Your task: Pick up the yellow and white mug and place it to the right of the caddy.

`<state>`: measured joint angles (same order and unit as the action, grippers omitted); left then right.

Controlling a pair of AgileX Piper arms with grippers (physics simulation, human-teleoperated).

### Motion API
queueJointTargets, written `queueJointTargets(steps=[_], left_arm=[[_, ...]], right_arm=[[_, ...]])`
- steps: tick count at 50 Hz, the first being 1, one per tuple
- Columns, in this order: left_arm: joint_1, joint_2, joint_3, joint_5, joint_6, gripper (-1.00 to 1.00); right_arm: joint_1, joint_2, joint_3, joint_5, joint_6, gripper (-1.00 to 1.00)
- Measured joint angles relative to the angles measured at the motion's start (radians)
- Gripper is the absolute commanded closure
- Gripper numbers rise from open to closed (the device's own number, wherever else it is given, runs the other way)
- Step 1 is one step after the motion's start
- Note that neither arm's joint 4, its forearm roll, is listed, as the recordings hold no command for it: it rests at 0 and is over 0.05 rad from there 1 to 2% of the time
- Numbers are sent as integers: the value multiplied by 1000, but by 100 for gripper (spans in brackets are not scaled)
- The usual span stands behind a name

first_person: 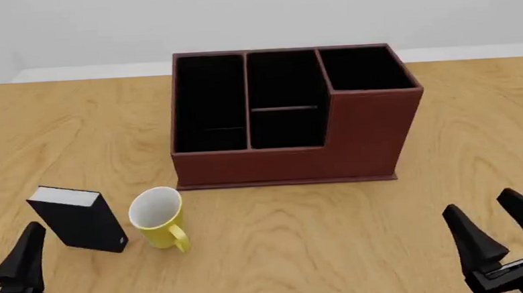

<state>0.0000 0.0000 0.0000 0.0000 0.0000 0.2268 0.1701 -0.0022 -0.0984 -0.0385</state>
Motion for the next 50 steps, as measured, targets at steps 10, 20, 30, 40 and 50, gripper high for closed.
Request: queueJointTargets(steps=[10, 20, 30, 40, 50], left_arm=[[0, 0, 0, 0, 0, -100], [0, 0, 0, 0, 0, -100], [0, 0, 0, 0, 0, -100], [0, 0, 0, 0, 0, -100], [0, 0, 0, 0, 0, -100]], right_arm=[[117, 188, 1, -159, -14, -100], [200, 368, 1, -321, -26, -100], [266, 549, 1, -484, -29, -100], [319, 715, 2, -634, -29, -100], [376, 846, 0, -748, -29, -100]])
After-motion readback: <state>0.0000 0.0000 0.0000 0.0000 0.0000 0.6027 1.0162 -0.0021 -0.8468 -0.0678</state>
